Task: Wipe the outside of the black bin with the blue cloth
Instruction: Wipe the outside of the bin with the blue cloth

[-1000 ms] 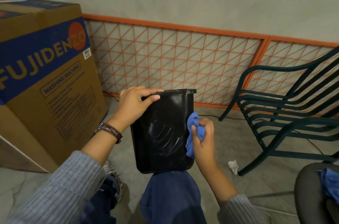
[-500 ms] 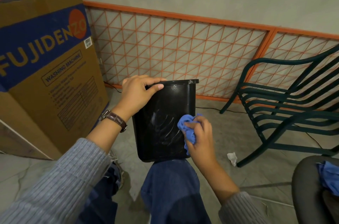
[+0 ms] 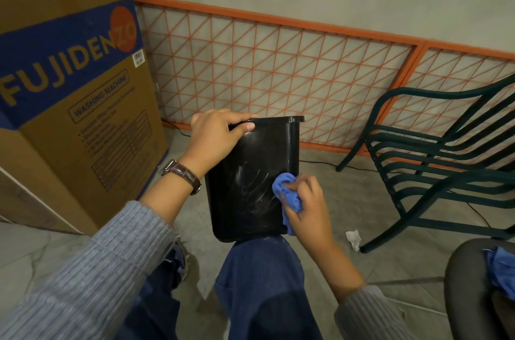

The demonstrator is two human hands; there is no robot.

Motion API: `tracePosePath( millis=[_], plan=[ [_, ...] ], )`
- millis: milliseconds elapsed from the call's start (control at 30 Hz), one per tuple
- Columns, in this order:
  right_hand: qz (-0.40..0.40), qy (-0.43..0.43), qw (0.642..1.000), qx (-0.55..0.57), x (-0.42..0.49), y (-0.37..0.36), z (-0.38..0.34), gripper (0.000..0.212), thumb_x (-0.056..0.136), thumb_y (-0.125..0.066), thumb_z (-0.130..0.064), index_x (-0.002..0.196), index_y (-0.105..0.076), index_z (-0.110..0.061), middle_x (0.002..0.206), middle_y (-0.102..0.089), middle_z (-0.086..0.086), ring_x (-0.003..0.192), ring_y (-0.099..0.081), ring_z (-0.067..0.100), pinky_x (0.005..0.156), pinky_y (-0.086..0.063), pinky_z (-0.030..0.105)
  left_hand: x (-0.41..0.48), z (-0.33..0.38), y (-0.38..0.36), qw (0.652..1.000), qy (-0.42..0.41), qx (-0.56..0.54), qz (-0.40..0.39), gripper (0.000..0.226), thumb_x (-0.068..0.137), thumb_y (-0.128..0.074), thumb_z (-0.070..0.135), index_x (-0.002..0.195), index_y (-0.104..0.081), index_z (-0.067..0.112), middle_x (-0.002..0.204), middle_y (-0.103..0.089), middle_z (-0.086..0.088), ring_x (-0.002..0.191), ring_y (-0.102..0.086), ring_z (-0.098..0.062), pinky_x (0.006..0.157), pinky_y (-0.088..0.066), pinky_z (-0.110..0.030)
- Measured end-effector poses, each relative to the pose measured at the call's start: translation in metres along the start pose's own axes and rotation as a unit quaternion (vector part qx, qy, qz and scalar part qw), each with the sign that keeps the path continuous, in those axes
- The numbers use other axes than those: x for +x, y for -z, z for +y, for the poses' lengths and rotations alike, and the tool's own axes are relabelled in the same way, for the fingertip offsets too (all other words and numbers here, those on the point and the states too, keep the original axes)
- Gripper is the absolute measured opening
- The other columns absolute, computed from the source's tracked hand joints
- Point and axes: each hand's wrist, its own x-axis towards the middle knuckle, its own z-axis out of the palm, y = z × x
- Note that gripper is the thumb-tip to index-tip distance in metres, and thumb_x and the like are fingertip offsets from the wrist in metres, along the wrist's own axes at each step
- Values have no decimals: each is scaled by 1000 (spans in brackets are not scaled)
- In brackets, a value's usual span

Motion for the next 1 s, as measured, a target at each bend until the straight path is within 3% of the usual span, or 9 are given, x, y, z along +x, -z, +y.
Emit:
tracePosePath(
  millis=[100,200,367,467,567,633,767,900,1000],
  plan=[
    [82,-80,992,58,17,2,-9,8,90,-60,-17,92,-52,-17,93,-50,-2,85,-52,1,73,-45,21,0,4,-1,1000,-1,4,3,26,88,-55,42,113,-63,39,108,-67,9,108,-51,-12,90,-21,-31],
    [145,-89,985,25,28,-6,-25,20,89,-62,-14,107,-55,-19,104,-51,-1,96,-50,9,79,-41,13,1,9,-4,1000,-6,14,5,27,88,-55,42,113,-63,38,110,-67,9,109,-51,-12,91,-21,-31],
    [48,87,989,-110,10,-6,-9,40,75,-64,-3,111,-65,-21,111,-52,12,101,-44,19,80,-43,31,2,6,-3,1000,-15,22,-4,27,88,-54,43,113,-63,39,107,-67,9,109,-52,-13,92,-24,-34],
    [66,38,996,-46,17,-2,-5,41,81,-64,2,113,-63,-24,113,-49,5,104,-47,17,84,-49,38,2,5,-4,1000,-16,22,-3,27,89,-54,42,114,-62,38,106,-68,8,108,-53,-14,92,-25,-36],
    [133,-11,990,-33,28,-11,-23,37,83,-59,-3,113,-66,-23,112,-50,8,102,-47,20,82,-46,28,2,6,-6,1000,-14,19,-5,28,89,-54,42,115,-62,38,106,-67,9,108,-52,-13,90,-22,-32],
    [125,19,990,-67,30,-16,-31,36,81,-58,-8,113,-67,-24,115,-51,10,101,-46,21,81,-41,25,2,4,-5,1000,-13,19,-5,28,89,-53,42,115,-62,39,107,-67,10,109,-52,-13,87,-21,-30],
    [50,138,983,-114,22,-8,-16,31,82,-60,-19,111,-63,-29,110,-53,6,91,-47,20,73,-44,34,1,-1,-1,1000,-9,16,-8,27,89,-54,42,115,-62,39,109,-67,10,109,-52,-13,91,-24,-32],
    [100,54,992,-55,31,-6,-14,42,75,-66,2,109,-68,-22,112,-53,9,100,-45,17,78,-49,39,0,0,-2,1000,-9,5,-3,27,89,-54,40,115,-62,38,106,-68,8,107,-53,-13,88,-22,-30],
    [145,25,986,-77,37,-17,-28,37,78,-64,-4,110,-68,-22,112,-53,10,98,-46,21,78,-44,33,1,1,-4,1000,-9,5,-3,28,89,-54,41,115,-62,38,105,-68,7,107,-54,-13,90,-26,-31]
  ],
)
